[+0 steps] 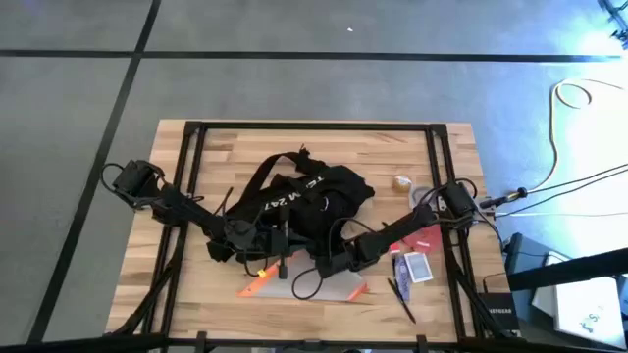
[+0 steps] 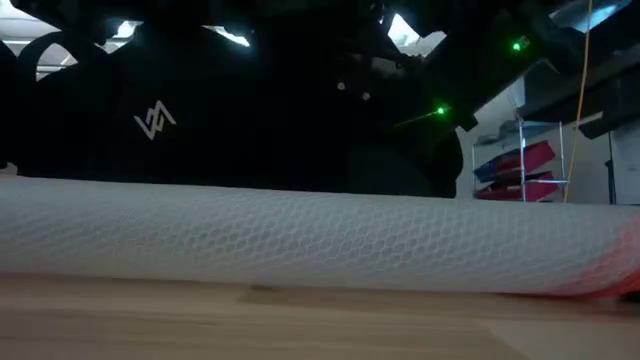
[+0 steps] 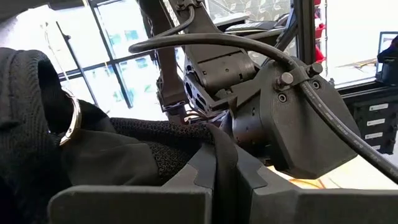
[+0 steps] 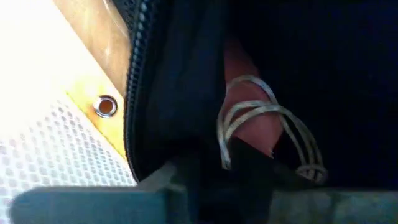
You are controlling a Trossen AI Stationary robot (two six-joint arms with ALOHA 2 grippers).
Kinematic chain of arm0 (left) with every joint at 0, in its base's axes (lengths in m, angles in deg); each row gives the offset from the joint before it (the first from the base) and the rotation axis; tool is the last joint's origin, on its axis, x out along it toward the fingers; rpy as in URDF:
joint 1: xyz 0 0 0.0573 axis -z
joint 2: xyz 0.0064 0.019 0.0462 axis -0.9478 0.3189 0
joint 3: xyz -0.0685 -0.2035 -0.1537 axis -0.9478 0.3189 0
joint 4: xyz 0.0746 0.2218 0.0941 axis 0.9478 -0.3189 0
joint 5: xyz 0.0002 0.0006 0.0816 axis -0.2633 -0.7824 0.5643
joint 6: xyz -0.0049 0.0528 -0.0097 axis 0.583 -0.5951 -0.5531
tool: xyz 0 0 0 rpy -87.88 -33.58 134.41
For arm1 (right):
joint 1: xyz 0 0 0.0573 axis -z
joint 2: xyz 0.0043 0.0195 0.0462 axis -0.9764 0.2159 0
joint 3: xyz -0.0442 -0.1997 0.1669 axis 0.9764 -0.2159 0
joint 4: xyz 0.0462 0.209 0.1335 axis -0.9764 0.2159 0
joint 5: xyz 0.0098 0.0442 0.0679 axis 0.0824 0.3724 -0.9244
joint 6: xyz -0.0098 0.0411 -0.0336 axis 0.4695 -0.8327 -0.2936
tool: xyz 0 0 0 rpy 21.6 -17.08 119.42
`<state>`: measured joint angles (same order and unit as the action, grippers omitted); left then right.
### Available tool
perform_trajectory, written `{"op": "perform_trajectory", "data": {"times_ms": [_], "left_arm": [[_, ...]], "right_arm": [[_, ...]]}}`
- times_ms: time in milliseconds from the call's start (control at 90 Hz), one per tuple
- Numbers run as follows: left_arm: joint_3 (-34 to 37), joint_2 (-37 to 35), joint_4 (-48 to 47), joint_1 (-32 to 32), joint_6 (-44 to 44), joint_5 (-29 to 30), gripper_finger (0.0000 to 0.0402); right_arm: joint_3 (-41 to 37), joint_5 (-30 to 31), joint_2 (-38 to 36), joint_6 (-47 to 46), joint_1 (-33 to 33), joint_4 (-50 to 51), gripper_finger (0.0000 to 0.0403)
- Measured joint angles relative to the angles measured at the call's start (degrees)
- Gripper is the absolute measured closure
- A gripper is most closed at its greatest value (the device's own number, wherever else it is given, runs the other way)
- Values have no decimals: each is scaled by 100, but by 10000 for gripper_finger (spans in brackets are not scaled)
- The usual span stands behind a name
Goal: Unpack backpack
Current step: Remove the white charger cable from the black bag
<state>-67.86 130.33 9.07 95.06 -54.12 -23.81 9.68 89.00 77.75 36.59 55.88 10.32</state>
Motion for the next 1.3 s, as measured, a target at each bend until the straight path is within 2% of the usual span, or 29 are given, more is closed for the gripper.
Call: {"op": "perform_trajectory", "data": {"times_ms": [233,344,711,900,1078,1300], "left_arm": [[0,2,-9,-2,6,0,402],[0,2,-21,0,-15,-35,402],[0,11,-58,4,-26,-52,402],[4,15,-66,4,-27,-40,401],[9,15,-42,-2,-28,42,402],[12,15,-58,-15,-32,90,402]], "right_arm": [[4,289,0,-138,-11,67,399],[4,546,-2,-267,-101,131,399],[9,818,-489,-1205,-656,907,403],[9,564,-507,-1130,-696,1022,401],[9,435,-485,-1195,-308,917,362],[7,-44,-482,-656,27,548,250]]}}
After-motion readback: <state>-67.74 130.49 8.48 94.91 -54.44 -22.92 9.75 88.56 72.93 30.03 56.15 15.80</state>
